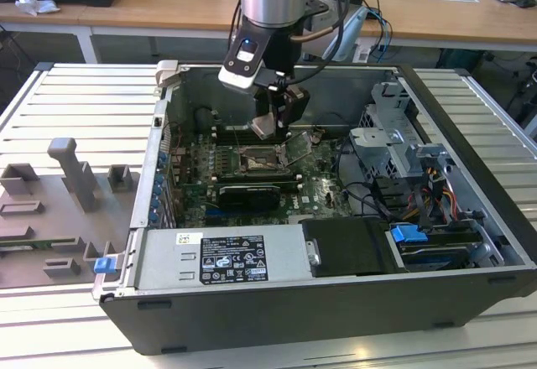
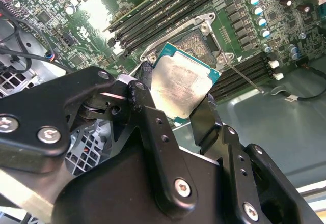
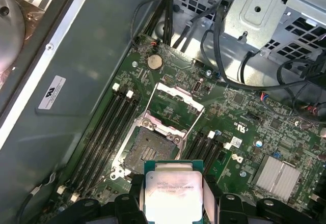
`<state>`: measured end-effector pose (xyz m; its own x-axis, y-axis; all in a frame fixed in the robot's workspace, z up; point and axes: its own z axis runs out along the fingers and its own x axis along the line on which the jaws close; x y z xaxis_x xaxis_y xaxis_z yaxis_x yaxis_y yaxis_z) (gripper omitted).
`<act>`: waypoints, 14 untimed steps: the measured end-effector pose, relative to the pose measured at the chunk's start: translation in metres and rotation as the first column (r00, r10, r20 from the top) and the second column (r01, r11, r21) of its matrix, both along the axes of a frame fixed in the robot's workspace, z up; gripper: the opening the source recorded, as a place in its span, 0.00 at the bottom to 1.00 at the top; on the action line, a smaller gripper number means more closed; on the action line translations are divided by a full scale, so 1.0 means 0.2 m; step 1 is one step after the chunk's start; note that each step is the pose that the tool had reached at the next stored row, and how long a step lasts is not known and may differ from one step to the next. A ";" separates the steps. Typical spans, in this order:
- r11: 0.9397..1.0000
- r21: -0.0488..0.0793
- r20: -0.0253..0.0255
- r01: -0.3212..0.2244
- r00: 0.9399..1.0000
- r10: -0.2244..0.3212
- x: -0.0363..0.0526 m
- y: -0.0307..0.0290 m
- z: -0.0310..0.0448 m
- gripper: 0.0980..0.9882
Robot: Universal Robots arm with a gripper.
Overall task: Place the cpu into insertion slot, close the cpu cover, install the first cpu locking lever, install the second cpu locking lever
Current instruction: 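Place the cpu into insertion slot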
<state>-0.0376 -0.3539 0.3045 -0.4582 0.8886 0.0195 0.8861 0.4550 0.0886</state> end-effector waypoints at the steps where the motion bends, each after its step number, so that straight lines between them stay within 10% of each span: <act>1: 1.000 0.000 0.000 0.000 1.000 0.000 0.000 0.000 -0.001 0.50; 14: 1.000 0.000 0.000 0.002 1.000 -0.002 0.000 0.000 -0.013 0.50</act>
<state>-0.0376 -0.3539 0.3019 -0.4565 0.8895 0.0195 0.8870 0.4532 0.0886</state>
